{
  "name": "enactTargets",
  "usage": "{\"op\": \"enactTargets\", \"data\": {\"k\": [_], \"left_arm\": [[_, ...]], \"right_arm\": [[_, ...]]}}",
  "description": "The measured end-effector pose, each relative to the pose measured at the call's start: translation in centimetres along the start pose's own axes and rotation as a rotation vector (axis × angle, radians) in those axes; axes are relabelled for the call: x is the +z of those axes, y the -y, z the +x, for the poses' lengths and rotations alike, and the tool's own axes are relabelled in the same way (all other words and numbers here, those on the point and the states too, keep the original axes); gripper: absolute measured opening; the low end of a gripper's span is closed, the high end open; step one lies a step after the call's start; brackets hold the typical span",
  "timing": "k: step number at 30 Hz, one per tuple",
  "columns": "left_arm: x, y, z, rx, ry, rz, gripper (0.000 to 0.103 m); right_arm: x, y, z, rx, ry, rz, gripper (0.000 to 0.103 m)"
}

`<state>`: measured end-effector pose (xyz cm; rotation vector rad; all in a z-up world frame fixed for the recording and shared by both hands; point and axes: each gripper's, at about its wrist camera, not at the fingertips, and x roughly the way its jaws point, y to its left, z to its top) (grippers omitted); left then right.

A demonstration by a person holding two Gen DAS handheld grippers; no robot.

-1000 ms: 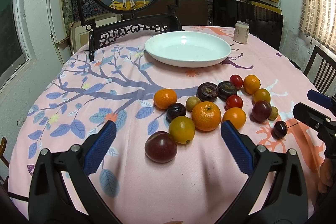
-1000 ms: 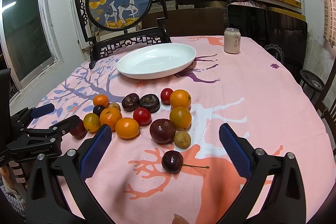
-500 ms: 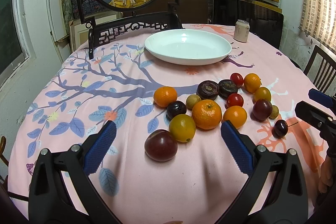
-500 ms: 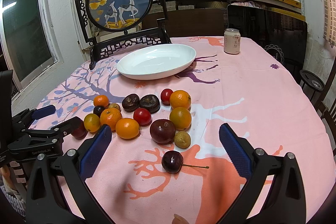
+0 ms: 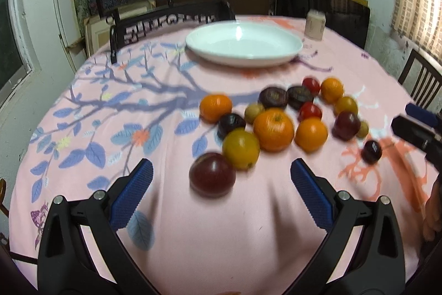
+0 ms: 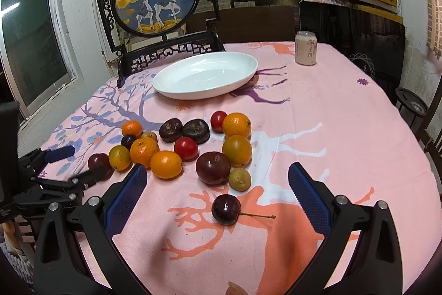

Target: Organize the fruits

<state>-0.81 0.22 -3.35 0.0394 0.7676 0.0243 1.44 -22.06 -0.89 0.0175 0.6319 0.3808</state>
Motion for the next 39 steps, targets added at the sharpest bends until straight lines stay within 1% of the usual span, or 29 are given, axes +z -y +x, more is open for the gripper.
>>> {"op": "enactTargets", "data": {"k": [2, 5, 8, 10, 13, 15, 16, 18, 19, 20, 21, 22, 23, 25, 27, 30, 33, 36, 38, 39], "left_arm": [[-0.1, -0.1, 0.2, -0.009, -0.027, 0.001, 0.101], [-0.1, 0.0, 0.5, -0.026, -0.047, 0.003, 0.101], [0.1, -0.2, 0.9, -0.055, -0.073, 0.000, 0.101], [0.2, -0.3, 0.8, -0.077, -0.074, -0.006, 0.101], [0.5, -0.7, 0.4, -0.072, -0.047, -0.014, 0.100], [0.8, -1.0, 0.4, -0.074, -0.039, -0.017, 0.092], [0.8, -1.1, 0.5, -0.084, -0.046, -0.017, 0.091], [1.1, -1.4, 0.9, -0.103, -0.061, -0.010, 0.080], [1.2, -1.4, 1.2, -0.111, -0.072, 0.002, 0.077], [1.3, -1.5, 1.5, -0.110, -0.080, 0.014, 0.067], [1.3, -1.5, 1.8, -0.109, -0.092, 0.028, 0.056], [1.4, -1.6, 2.3, -0.116, -0.115, 0.040, 0.051], [1.3, -1.8, 2.6, -0.134, -0.130, 0.038, 0.047], [1.3, -2.1, 3.0, -0.157, -0.145, 0.027, 0.045], [1.4, -2.1, 2.9, -0.152, -0.137, 0.027, 0.039], [1.3, -2.3, 2.6, -0.167, -0.131, 0.014, 0.039], [1.2, -2.4, 2.2, -0.164, -0.111, 0.006, 0.039], [1.2, -2.2, 1.9, -0.167, -0.099, 0.019, 0.039], [1.2, -2.0, 1.7, -0.164, -0.090, 0.027, 0.039], [1.2, -2.0, 1.6, -0.165, -0.087, 0.027, 0.039]], "right_arm": [[-0.1, 0.1, 0.2, 0.005, -0.014, 0.005, 0.102], [-0.1, 0.1, 0.4, 0.007, -0.028, 0.009, 0.102], [-0.1, 0.2, 0.5, 0.013, -0.035, 0.011, 0.102], [-0.1, 0.2, 0.5, 0.019, -0.038, 0.011, 0.102], [-0.1, 0.3, 0.5, 0.026, -0.041, 0.011, 0.102], [-0.1, 0.4, 0.6, 0.030, -0.044, 0.014, 0.102], [-0.1, 0.4, 0.6, 0.032, -0.046, 0.015, 0.102], [-0.1, 0.5, 0.6, 0.036, -0.050, 0.020, 0.102], [-0.1, 0.5, 0.6, 0.038, -0.050, 0.022, 0.102], [-0.1, 0.6, 0.6, 0.039, -0.052, 0.024, 0.102], [-0.1, 0.6, 0.7, 0.038, -0.052, 0.025, 0.102], [-0.1, 0.6, 0.7, 0.037, -0.053, 0.025, 0.102], [-0.1, 0.7, 0.7, 0.036, -0.054, 0.025, 0.102], [-0.1, 0.6, 0.8, 0.033, -0.053, 0.024, 0.102], [-0.1, 0.6, 0.9, 0.030, -0.053, 0.022, 0.102], [-0.2, 0.8, 1.4, 0.037, -0.080, 0.023, 0.102], [-0.4, 1.1, 2.4, 0.074, -0.128, 0.037, 0.102], [-0.5, 1.0, 3.0, 0.092, -0.140, 0.032, 0.102], [-0.4, 0.8, 3.2, 0.093, -0.140, 0.015, 0.092], [-0.4, 0.7, 3.4, 0.097, -0.143, 0.009, 0.083]]}}
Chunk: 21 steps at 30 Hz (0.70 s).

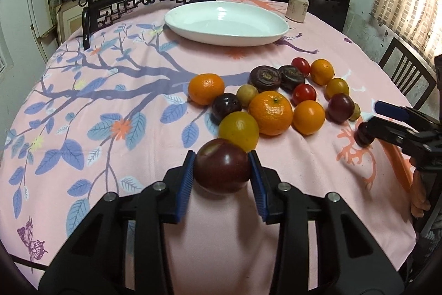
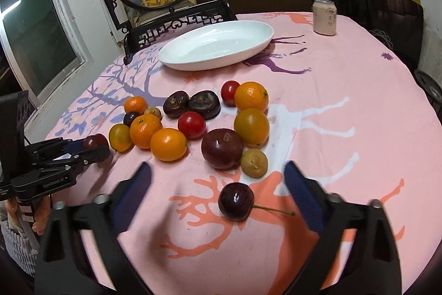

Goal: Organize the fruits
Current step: 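Grasp dark red plum with left tool while right tool grasps another plum, both onto plate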

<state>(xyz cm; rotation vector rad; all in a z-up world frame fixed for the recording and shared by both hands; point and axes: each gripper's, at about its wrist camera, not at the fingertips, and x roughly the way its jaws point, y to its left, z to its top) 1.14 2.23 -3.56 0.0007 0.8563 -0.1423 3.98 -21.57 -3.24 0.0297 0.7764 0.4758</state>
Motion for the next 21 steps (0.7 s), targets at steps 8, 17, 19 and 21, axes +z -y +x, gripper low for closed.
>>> {"op": "enactTargets", "data": {"k": [8, 17, 19, 21], "left_arm": [[-0.1, 0.1, -0.1, -0.003, 0.003, 0.004, 0.039], [-0.2, 0.0, 0.9, -0.020, -0.043, 0.002, 0.039], [-0.2, 0.0, 1.0, -0.022, -0.044, -0.001, 0.039], [-0.2, 0.0, 1.0, -0.022, -0.041, -0.001, 0.039]], "right_arm": [[1.4, -0.6, 1.4, -0.069, 0.013, -0.076, 0.063], [1.5, -2.2, 4.7, -0.139, -0.076, -0.297, 0.041], [1.5, -1.9, 4.8, -0.131, -0.074, -0.293, 0.038], [1.5, -1.7, 4.6, -0.102, -0.077, -0.274, 0.038]]}}
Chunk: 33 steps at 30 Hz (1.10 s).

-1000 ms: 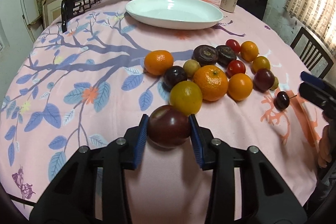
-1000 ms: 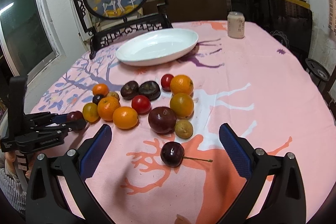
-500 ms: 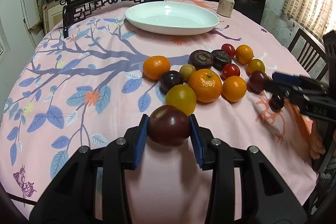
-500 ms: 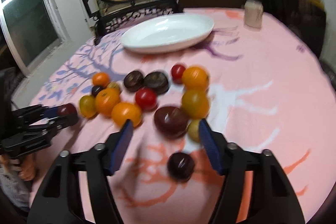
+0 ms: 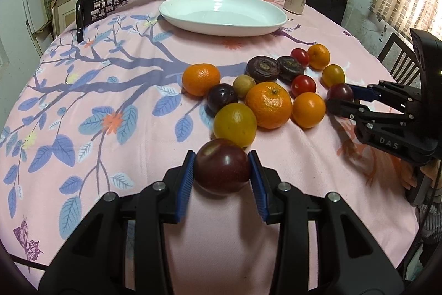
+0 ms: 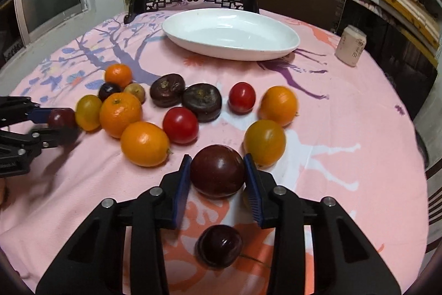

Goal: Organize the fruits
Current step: 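Grasp dark red plum with left tool while right tool grasps another plum, both onto plate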

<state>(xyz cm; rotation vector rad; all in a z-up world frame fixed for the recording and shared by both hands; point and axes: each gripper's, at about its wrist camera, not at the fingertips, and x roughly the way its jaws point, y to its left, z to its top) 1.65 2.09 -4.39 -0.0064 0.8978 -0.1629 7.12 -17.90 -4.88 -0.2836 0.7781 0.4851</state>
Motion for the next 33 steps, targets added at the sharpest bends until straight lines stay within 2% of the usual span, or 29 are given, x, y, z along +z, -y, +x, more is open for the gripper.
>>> {"op": "enactTargets", "data": {"k": [5, 7, 10, 13, 16, 19, 21, 23, 24, 25, 30, 33], "left_arm": [[1.9, -0.3, -1.1, 0.009, 0.029, -0.009, 0.039], [4.8, -0.3, -1.7, 0.035, 0.061, 0.003, 0.039], [9.9, -0.2, -1.2, 0.066, 0.111, 0.014, 0.039], [14.4, -0.9, 1.6, 0.046, 0.117, -0.022, 0.039], [16.8, -2.0, 5.8, 0.059, 0.073, -0.070, 0.039], [17.4, -2.8, 8.4, 0.071, 0.034, -0.095, 0.039], [17.7, -3.2, 8.8, 0.053, 0.059, -0.107, 0.040], [17.9, -3.3, 8.7, 0.047, 0.074, -0.099, 0.044], [17.9, -3.3, 8.6, 0.047, 0.090, -0.098, 0.052], [17.8, -3.1, 8.4, 0.046, 0.099, -0.097, 0.054], [17.3, -2.6, 7.7, 0.028, 0.112, -0.084, 0.056], [16.6, -2.6, 6.9, 0.043, 0.119, -0.076, 0.056]], "right_arm": [[0.5, 1.1, -1.8, 0.096, 0.023, 0.076, 0.038], [2.3, 2.1, -2.7, 0.129, 0.045, 0.116, 0.038], [7.1, 4.2, -3.2, 0.142, 0.101, 0.187, 0.038], [10.9, 5.5, -1.2, 0.133, 0.122, 0.230, 0.038], [13.4, 6.7, 3.4, 0.148, 0.096, 0.304, 0.038], [14.3, 6.8, 6.7, 0.126, 0.056, 0.290, 0.039], [14.5, 6.8, 7.8, 0.121, 0.043, 0.278, 0.040], [14.3, 6.8, 8.2, 0.121, 0.042, 0.265, 0.049], [14.3, 6.9, 8.2, 0.115, 0.049, 0.263, 0.057], [14.2, 7.1, 8.0, 0.103, 0.065, 0.265, 0.060], [13.8, 7.2, 6.7, 0.116, 0.098, 0.277, 0.060], [13.1, 7.4, 5.2, 0.118, 0.117, 0.286, 0.060]]}}
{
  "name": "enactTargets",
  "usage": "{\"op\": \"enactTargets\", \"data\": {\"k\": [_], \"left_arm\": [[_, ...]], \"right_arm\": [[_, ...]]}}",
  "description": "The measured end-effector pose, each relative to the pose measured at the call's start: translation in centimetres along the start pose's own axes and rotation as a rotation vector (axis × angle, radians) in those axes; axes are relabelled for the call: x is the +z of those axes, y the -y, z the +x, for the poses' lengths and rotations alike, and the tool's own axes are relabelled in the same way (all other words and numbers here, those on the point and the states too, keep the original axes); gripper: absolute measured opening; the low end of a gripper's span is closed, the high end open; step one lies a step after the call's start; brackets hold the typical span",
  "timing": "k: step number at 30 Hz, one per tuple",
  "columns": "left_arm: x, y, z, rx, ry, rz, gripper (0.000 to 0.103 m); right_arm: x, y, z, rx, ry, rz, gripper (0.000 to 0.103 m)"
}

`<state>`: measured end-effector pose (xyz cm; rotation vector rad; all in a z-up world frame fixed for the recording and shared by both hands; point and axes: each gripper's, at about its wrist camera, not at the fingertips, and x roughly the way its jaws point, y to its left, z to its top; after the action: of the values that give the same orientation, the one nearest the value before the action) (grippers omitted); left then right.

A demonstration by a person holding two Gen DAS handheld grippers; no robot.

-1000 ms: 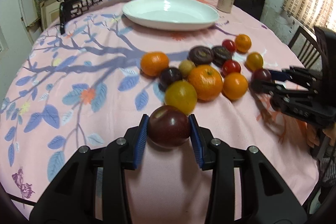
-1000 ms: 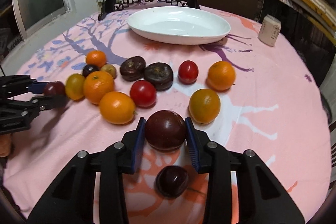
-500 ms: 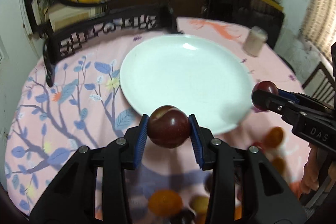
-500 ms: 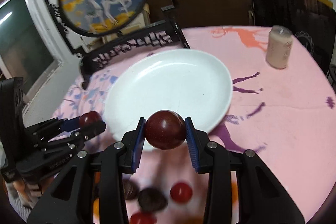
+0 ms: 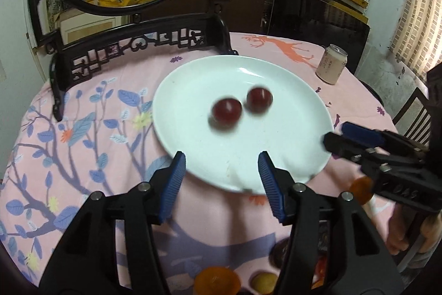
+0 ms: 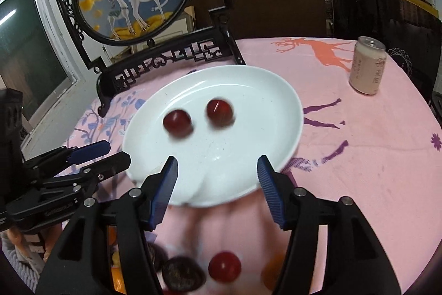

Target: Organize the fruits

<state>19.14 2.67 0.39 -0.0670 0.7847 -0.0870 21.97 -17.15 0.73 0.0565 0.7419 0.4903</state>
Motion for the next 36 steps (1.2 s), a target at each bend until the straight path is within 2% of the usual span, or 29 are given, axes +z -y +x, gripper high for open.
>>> {"op": "enactTargets", "data": {"k": [4, 6, 8, 13, 19, 24, 28, 31, 32, 33, 36], "left_arm": [[-1.4, -1.0, -1.6, 0.029, 0.014, -0.006, 0.058], [-2.1, -1.6, -2.3, 0.020, 0.013, -0.030, 0.066], [-3.1, -2.2, -2.7, 0.004, -0.011, -0.049, 0.068], [-6.2, -2.3, -3.2, 0.005, -0.102, -0.039, 0.068], [-7.5, -1.8, -3.6, -0.013, -0.126, -0.009, 0.068], [-8.4, -1.5, -3.4, -0.023, -0.165, -0.002, 0.068], [-8.8, -0.3, -3.0, -0.024, -0.175, 0.043, 0.067], [-9.0, 0.6, -3.2, -0.001, -0.149, 0.090, 0.060], [-9.1, 0.7, -3.3, -0.012, -0.148, 0.094, 0.053], [-9.1, 0.8, -3.4, -0.023, -0.148, 0.095, 0.049], [-9.1, 0.9, -3.5, -0.021, -0.142, 0.106, 0.045]], "right_arm": [[-0.7, 0.1, -2.1, -0.001, 0.037, 0.014, 0.061], [-1.3, -0.2, -2.7, -0.001, 0.038, 0.007, 0.063], [-2.0, -0.4, -3.0, -0.009, 0.025, -0.007, 0.066], [-3.9, -0.1, -3.3, 0.002, -0.039, 0.000, 0.066], [-4.5, 1.5, -4.9, 0.026, -0.040, 0.064, 0.066], [-4.6, 2.2, -5.0, 0.034, -0.052, 0.100, 0.066], [-4.8, 2.4, -4.7, 0.033, -0.068, 0.109, 0.066], [-4.9, 2.5, -4.6, 0.032, -0.075, 0.114, 0.066], [-5.0, 2.6, -4.6, 0.029, -0.078, 0.117, 0.066], [-5.0, 2.7, -4.5, 0.027, -0.082, 0.120, 0.066], [-5.4, 3.3, -4.1, 0.023, -0.108, 0.139, 0.066]]}}
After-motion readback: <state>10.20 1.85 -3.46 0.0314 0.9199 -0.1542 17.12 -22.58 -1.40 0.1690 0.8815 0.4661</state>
